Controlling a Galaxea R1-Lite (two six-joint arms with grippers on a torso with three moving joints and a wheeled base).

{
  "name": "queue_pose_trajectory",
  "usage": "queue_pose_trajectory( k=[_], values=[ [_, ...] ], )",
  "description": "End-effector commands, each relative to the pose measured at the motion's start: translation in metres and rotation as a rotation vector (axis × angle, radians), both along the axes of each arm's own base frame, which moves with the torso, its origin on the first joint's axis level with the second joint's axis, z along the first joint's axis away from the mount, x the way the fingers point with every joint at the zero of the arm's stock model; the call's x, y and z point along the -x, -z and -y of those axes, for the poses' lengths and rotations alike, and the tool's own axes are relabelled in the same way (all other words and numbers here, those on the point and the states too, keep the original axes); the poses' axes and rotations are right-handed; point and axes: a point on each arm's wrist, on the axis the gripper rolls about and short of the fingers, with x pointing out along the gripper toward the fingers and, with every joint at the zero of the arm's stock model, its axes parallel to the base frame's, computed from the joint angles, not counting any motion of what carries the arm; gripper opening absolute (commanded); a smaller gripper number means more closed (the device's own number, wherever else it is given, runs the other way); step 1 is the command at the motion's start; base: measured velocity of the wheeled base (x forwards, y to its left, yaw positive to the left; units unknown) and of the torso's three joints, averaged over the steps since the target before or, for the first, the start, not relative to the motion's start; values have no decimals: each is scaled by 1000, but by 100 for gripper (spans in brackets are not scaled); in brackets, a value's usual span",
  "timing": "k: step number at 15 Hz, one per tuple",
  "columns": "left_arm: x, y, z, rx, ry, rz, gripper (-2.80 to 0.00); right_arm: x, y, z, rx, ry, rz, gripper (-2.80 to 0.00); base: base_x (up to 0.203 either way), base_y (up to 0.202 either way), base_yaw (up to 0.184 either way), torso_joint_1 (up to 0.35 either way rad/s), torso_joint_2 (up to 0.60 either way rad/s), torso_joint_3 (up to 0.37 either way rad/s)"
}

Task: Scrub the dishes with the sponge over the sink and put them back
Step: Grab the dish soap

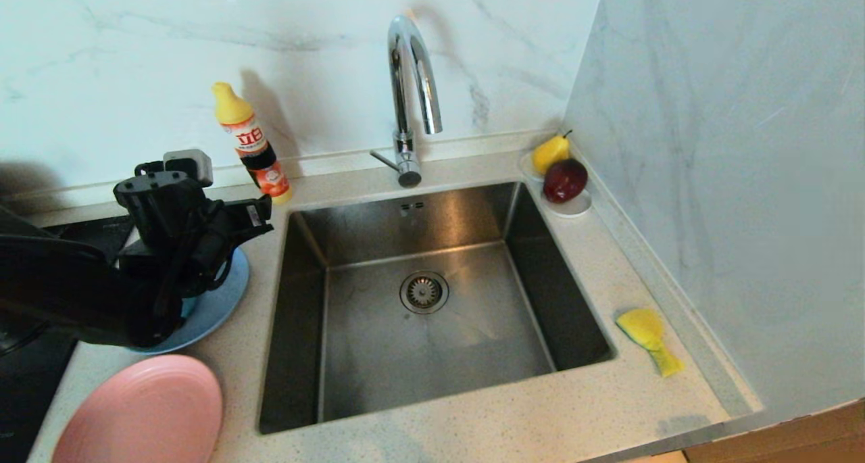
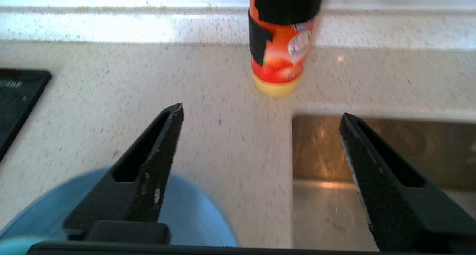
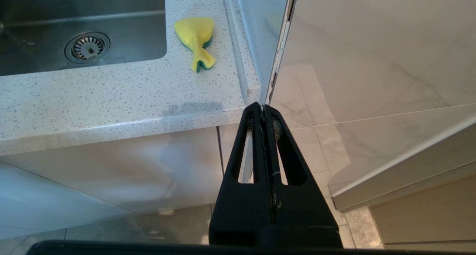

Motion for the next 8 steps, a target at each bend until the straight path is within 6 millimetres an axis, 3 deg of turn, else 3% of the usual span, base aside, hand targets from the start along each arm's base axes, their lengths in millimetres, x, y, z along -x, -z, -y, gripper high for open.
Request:
queue_pose_trajectory(
  k=[1,8],
  values=[
    [-13,3,-1,11,-8,18,0,0,0,0,0,0,0,-280,0,0,0,0,0,0],
    [-52,10,-4,35,-29,69,0,0,0,0,0,0,0,-280,0,0,0,0,0,0]
  ],
)
